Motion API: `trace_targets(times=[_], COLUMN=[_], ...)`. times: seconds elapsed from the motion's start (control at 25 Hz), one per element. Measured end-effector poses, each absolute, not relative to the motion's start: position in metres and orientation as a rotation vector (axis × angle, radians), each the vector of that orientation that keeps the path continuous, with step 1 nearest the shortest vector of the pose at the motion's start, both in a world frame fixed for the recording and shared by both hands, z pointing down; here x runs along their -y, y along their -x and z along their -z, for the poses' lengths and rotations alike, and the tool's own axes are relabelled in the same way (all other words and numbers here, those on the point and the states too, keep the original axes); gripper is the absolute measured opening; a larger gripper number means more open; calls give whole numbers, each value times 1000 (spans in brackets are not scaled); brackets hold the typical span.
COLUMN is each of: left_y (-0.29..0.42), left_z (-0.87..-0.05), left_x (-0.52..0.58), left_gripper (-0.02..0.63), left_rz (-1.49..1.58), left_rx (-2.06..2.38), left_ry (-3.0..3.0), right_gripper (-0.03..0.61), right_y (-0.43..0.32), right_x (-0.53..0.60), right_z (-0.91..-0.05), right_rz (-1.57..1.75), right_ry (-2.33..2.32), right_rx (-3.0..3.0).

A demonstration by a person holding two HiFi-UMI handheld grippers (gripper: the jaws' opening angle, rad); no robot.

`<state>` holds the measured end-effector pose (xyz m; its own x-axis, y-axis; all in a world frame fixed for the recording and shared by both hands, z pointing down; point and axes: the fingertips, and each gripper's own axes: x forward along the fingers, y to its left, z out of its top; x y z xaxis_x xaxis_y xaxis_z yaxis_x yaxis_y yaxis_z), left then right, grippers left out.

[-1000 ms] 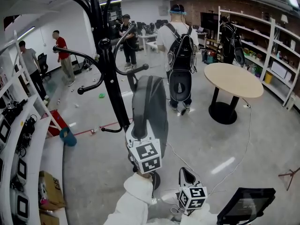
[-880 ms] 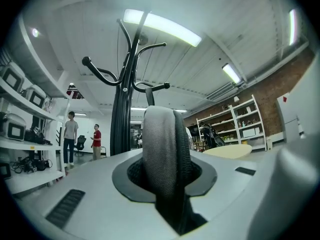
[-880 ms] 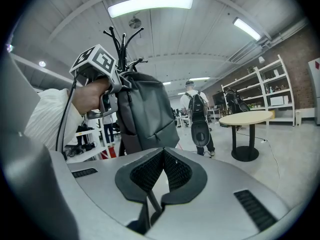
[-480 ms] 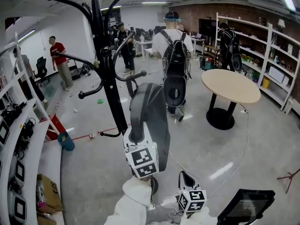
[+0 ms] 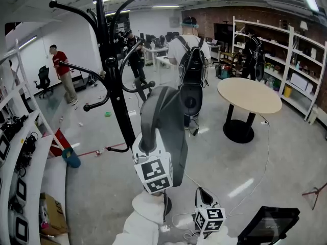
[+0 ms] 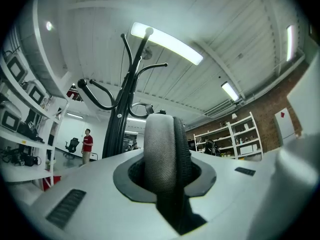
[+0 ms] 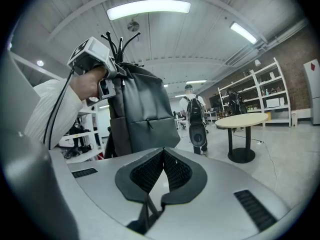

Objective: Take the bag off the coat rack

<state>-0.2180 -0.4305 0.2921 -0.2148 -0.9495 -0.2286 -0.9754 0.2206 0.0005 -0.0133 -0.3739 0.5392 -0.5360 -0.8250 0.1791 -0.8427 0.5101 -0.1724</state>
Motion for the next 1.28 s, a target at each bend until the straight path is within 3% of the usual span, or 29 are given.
trace_targets(times=[0.6, 1.28], left_y=[188, 170], left_z=[-276, -309], left_x=[437, 401], left_gripper=[84, 84], left_rz=[-144, -138], left_rx=[-2195, -2176], left_ry=[1893, 1984], right_gripper=[11, 11], right_y=[-3, -12], right_x=[377, 350], right_z=[-533, -535], right_rz=[-371, -358], right_ry=[-1537, -1526], right_rx=[2663, 2639])
